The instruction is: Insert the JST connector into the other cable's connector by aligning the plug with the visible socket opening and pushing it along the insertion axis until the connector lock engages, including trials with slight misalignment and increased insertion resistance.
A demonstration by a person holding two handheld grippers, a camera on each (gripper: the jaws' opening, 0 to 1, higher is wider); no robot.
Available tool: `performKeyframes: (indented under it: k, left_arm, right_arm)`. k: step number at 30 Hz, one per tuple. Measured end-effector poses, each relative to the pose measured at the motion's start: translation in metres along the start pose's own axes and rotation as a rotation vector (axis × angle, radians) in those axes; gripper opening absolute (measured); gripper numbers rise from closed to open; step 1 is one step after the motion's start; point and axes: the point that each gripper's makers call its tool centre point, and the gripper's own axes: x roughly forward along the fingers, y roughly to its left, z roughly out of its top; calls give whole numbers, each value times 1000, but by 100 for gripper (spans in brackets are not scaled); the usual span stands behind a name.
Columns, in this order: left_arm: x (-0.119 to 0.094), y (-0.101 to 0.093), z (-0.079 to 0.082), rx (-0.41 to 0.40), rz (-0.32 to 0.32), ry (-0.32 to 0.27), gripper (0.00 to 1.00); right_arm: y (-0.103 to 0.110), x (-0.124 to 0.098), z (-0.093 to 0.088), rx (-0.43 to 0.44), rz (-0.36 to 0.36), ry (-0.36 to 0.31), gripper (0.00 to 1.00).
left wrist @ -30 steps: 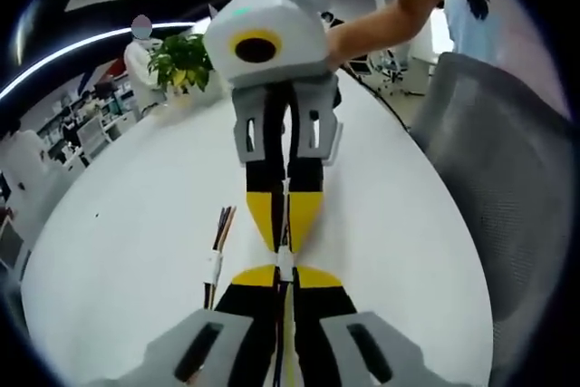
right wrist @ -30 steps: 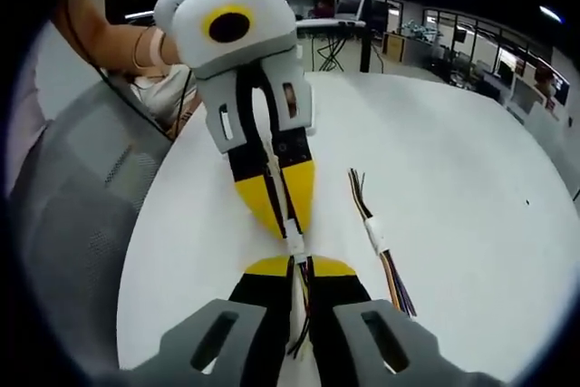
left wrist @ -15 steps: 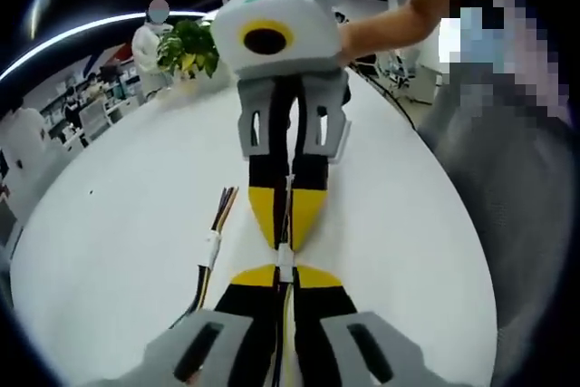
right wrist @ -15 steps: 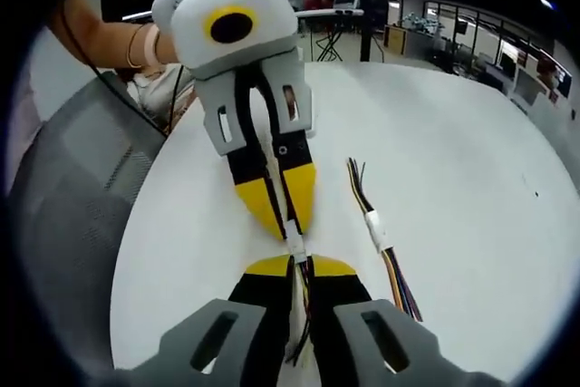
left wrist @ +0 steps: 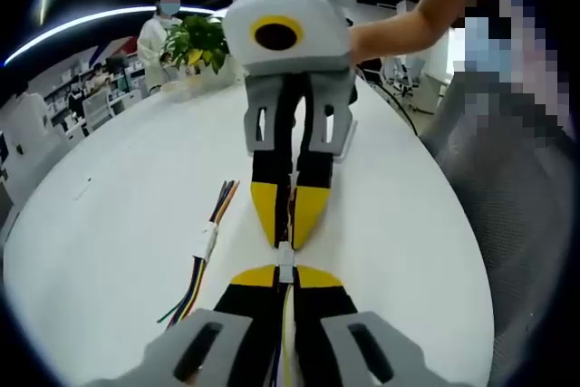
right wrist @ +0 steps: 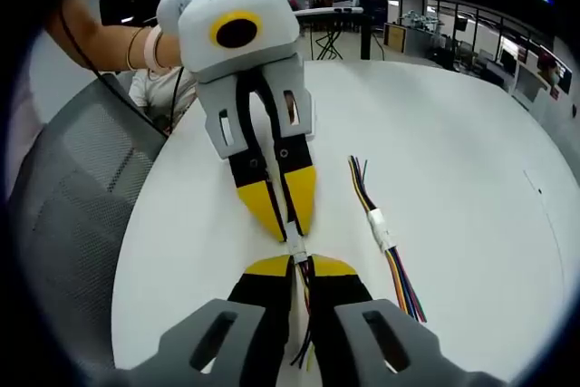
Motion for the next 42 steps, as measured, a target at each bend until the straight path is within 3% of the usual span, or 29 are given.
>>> performKeyframes:
  k: [8, 22, 25, 35, 42]
  left_arm:
    - [0, -2, 0, -7, 7, 7, 0]
    - [-3, -4, -1, -40, 39, 32, 13]
    - [-8, -4, 9, -83, 51, -22, 14]
    - [-24, 7, 15, -41, 154, -11, 30]
    - [-34, 6, 27, -57, 177, -47, 40]
  right_arm:
    - [2, 0, -1, -16, 7, 8, 4]
    - [4, -5, -1, -34, -7, 20, 6]
    - [3, -11, 3, -37, -15, 3, 8]
    - [2, -30, 19, -51, -66, -50, 15]
    - [9, -42, 26, -46, -85, -63, 16]
